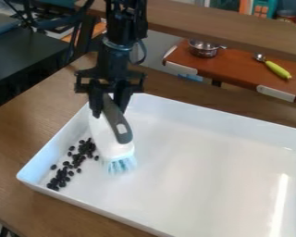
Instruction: Sweep into pile
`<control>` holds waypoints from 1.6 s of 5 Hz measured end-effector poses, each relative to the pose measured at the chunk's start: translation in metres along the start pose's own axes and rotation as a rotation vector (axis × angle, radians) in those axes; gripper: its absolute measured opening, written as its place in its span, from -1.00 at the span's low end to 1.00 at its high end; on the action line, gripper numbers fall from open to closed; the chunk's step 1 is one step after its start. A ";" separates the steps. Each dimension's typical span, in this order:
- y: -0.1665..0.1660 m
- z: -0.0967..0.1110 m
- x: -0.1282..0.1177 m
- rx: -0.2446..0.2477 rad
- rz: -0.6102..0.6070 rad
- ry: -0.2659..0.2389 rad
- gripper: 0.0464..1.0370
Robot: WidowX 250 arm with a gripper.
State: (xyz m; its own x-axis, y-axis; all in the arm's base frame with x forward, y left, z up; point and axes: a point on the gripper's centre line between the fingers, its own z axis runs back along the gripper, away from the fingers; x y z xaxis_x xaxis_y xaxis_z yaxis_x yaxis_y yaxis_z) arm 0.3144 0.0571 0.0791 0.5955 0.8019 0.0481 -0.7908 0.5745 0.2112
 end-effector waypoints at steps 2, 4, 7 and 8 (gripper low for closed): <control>0.012 -0.004 -0.009 0.014 -0.003 -0.009 -0.12; 0.033 -0.008 -0.020 0.043 -0.019 -0.031 -0.12; 0.033 0.004 -0.024 0.009 -0.001 -0.007 -0.12; 0.008 0.035 -0.022 -0.064 0.013 -0.011 -0.12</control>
State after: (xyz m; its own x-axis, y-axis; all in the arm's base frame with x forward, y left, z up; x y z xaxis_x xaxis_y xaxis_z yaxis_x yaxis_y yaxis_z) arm 0.2997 0.0389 0.1137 0.5860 0.8080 0.0615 -0.8060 0.5733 0.1475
